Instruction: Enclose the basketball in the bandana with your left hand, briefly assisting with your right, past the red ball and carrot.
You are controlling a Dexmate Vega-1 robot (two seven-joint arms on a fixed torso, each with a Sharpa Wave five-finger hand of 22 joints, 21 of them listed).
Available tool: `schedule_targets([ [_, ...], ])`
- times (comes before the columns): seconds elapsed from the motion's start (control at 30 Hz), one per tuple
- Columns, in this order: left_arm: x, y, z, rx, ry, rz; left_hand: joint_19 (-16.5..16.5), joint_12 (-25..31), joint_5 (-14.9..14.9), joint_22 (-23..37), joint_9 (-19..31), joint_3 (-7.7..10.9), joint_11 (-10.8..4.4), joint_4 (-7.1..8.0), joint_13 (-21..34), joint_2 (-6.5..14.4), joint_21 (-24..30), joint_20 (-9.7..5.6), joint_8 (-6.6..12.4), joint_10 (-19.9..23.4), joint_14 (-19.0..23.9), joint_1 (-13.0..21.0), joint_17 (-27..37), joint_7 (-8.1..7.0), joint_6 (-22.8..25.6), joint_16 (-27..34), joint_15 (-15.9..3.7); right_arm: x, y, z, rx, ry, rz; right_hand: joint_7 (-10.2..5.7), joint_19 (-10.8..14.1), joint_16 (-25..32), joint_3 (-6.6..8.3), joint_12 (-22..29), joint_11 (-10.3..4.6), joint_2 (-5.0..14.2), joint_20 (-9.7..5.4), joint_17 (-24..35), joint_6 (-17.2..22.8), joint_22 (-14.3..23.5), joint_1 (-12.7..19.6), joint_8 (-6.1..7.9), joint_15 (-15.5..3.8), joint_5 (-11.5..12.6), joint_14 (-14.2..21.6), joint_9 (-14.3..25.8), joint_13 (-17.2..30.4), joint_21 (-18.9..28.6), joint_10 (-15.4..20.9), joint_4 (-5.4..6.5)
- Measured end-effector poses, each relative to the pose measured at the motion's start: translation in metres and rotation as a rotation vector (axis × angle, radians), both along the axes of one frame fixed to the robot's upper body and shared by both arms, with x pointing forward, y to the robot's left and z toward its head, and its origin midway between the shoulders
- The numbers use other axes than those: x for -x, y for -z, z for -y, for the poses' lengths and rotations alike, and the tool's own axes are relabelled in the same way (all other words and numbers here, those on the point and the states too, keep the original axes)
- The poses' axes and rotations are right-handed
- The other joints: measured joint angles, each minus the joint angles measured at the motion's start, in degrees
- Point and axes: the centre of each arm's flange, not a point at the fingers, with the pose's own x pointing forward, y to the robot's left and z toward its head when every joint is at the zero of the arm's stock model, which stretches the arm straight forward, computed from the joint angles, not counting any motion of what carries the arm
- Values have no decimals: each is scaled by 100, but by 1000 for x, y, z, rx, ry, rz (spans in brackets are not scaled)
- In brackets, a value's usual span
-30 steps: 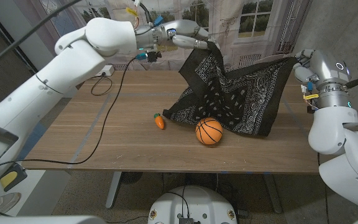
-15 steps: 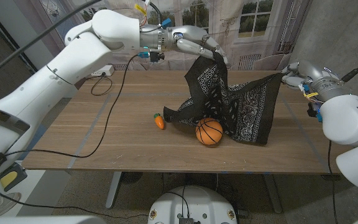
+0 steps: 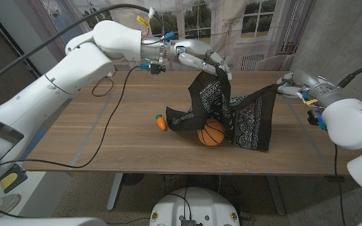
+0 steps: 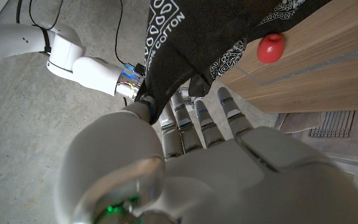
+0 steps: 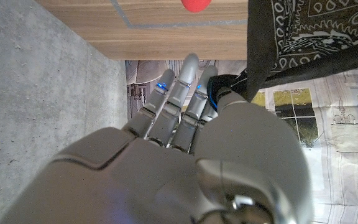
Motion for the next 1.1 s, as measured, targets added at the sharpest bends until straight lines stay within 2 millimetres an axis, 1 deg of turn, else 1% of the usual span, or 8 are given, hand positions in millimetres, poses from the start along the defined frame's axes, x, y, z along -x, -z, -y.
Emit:
schedule_targets([
  [0.4, 2, 25, 9, -120, 32, -44, 1, 0, -99, 0, -111, -16, 73, -67, 26, 8, 45, 42, -1, -49, -41, 53, -1, 19, 19, 0, 82, 4, 10, -10, -3, -9, -105, 49, -28, -111, 23, 0, 86, -15, 28, -51, 35, -53, 15, 47, 1, -10, 45, -63, -99, 22, -6, 23],
  [0.5, 1, 29, 13, -152, 41, -53, -21, 0, -115, 0, -149, -33, 116, -85, 26, 82, 44, 64, -4, -30, -34, 128, -1, 62, 62, 0, 89, 3, 12, -9, -14, -6, -126, 51, -40, -257, 22, -36, 230, -59, 187, -161, 34, -112, 60, 49, -20, -62, 66, -117, -216, 57, -67, 20],
  [0.57, 0, 32, 15, -172, 47, -62, -30, 0, -115, 1, -170, -40, 118, -92, 16, 53, 44, 73, -7, -29, -10, 158, -1, 71, 71, 0, 113, 3, 13, -8, -21, -5, -134, 213, -97, -408, -143, -160, 400, -67, 344, -325, -110, -171, 52, 281, 3, -176, 15, -224, -366, 58, -215, 49],
  [0.63, -5, 34, 21, -192, 56, -82, -30, -28, -133, -9, -194, -66, 146, -118, 10, 75, 44, 73, -14, -41, -10, 180, -1, 59, 83, 0, 113, 2, 15, -8, -31, -10, -148, 313, -151, -509, -328, -259, 541, -231, 440, -433, -243, -208, -174, 303, 33, -264, -115, -308, -474, 58, -356, 97],
  [0.73, -9, 38, 24, -216, 63, -104, -21, -55, -161, -27, -257, -97, 174, -149, -17, 75, 44, 127, -102, -70, -5, 225, -1, 35, 57, 0, 161, 0, 17, -7, -42, -12, -168, 381, -253, -647, -569, -399, 690, -482, 542, -584, -576, -249, -568, -3, 72, -332, -303, -476, -601, -27, -590, 190],
  [0.87, -23, 47, 35, -252, 94, -175, -61, -72, -163, -27, -315, -111, 167, -163, -44, 75, 45, 167, -133, -104, -1, 225, 4, -20, -27, 30, 164, -3, 19, -3, -58, -9, -187, 497, -413, -1007, -878, -635, 866, -713, 699, -936, -1214, -276, -1121, -556, 174, -348, -711, -757, -818, -182, -1002, 373],
  [1.0, -37, 57, 48, -291, 120, -246, -112, -72, -165, -27, -367, -135, 179, -187, -44, 75, 44, 216, -184, -117, 6, 225, 27, -51, -73, 50, 196, -9, 20, 5, -86, -20, -197, 570, -767, -1442, -1269, -1084, 1114, -900, 859, -1448, -2113, -291, -1768, -1373, 283, -337, -1533, -1159, -1175, -464, -1782, 569],
  [1.1, -44, 63, 56, -318, 136, -284, -124, -116, -166, -27, -434, -145, 207, -196, -54, 75, 44, 229, -301, -147, 3, 226, 27, -95, -284, 50, 209, -13, 22, 11, -113, -35, -186, 565, -1115, -1527, -1572, -1637, 1280, -1008, 1049, -1851, -2932, -291, -2181, -1923, 552, -233, -2380, -1451, -1518, -758, -2637, 606],
])
